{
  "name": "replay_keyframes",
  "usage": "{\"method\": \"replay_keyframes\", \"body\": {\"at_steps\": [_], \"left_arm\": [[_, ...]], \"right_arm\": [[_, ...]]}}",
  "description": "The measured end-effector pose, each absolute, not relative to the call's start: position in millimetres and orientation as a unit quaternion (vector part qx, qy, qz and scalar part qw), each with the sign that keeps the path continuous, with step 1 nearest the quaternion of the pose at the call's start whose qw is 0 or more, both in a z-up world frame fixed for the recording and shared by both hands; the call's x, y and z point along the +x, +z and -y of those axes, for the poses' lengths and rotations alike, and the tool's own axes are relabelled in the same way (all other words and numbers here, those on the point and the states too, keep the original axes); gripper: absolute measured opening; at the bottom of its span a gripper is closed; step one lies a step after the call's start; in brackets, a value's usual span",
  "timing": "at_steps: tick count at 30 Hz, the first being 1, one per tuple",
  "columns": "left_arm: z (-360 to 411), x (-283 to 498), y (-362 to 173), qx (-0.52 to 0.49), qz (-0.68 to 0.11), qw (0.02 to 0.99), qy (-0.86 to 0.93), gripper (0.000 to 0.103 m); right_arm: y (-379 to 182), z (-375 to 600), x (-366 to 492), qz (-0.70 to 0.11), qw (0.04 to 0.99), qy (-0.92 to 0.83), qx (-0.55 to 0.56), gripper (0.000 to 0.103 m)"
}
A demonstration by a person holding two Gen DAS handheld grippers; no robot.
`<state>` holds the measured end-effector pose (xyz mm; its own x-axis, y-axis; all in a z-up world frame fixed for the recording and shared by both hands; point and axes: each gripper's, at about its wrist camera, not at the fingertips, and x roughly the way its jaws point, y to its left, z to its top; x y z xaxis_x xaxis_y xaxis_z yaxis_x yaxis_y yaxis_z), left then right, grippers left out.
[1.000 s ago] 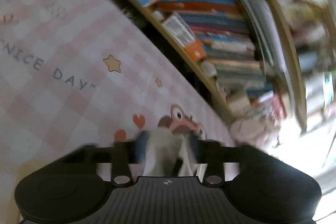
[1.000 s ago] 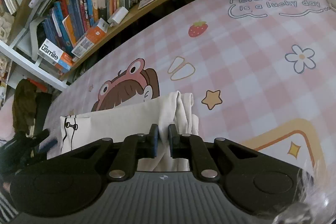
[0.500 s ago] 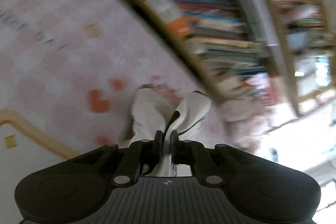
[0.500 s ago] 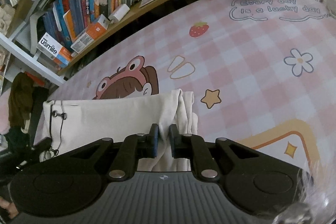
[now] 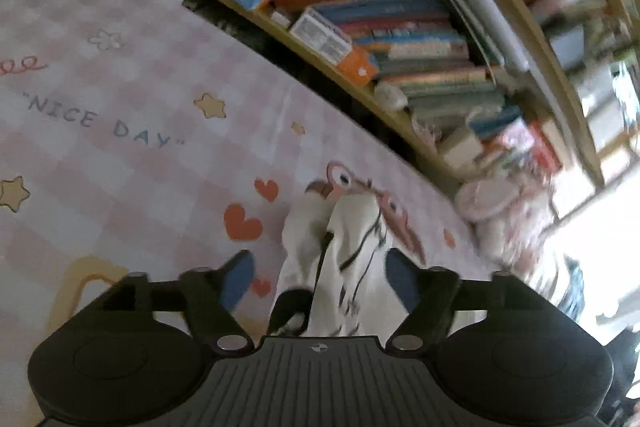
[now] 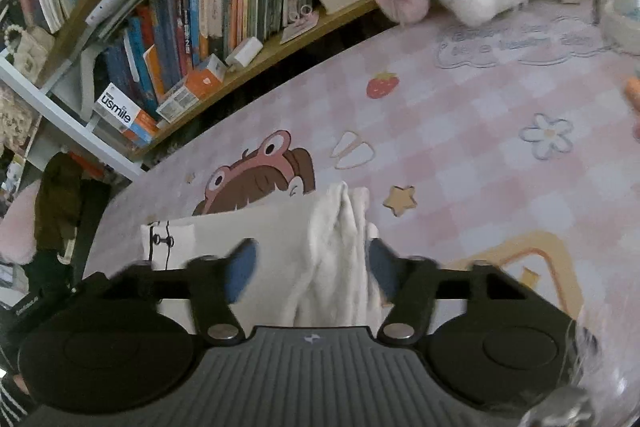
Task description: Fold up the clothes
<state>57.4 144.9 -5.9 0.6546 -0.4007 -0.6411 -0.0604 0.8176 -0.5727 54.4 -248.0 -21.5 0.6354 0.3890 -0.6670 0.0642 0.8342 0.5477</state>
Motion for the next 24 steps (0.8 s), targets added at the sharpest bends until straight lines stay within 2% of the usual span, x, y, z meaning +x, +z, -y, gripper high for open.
{"method": "replay_keyframes", "body": {"at_steps": [1,6,12,14,15,17,19,20,21,22,24], "left_arm": [[-144,56,-9,-0.274,-0.414,0.862,-0.1,0.079],[-135,61,-29,-0.261,-0.454,0.846,-0.099,0.079],[-133,67,-36,-0.272,-0.451,0.844,-0.103,0.076],[-135,68,-37,-0.283,-0.45,0.841,-0.102,0.074],[-134,69,-39,-0.289,-0.451,0.838,-0.103,0.07],[-132,72,-41,-0.302,-0.458,0.829,-0.109,0.049],[-129,73,-42,-0.304,-0.463,0.826,-0.105,0.04],[-127,72,-42,-0.305,-0.465,0.825,-0.104,0.033],[-124,69,-39,-0.305,-0.464,0.825,-0.105,0.026],[-121,66,-34,-0.302,-0.462,0.827,-0.106,0.024],[-115,57,-25,-0.295,-0.459,0.831,-0.112,0.02]], "right_arm": [[-22,249,51,-0.426,0.857,0.095,0.274,0.078],[-35,246,39,-0.472,0.831,0.091,0.281,0.078],[-49,241,37,-0.487,0.819,0.08,0.294,0.079],[-50,237,40,-0.487,0.819,0.084,0.29,0.07],[-52,235,42,-0.49,0.817,0.09,0.29,0.056],[-54,227,46,-0.493,0.816,0.1,0.285,0.05],[-54,219,48,-0.493,0.82,0.102,0.271,0.038],[-51,215,49,-0.491,0.825,0.102,0.26,0.035],[-49,212,48,-0.487,0.831,0.104,0.247,0.026],[-43,209,45,-0.476,0.842,0.107,0.232,0.02],[-30,205,37,-0.45,0.862,0.117,0.201,0.016]]}}
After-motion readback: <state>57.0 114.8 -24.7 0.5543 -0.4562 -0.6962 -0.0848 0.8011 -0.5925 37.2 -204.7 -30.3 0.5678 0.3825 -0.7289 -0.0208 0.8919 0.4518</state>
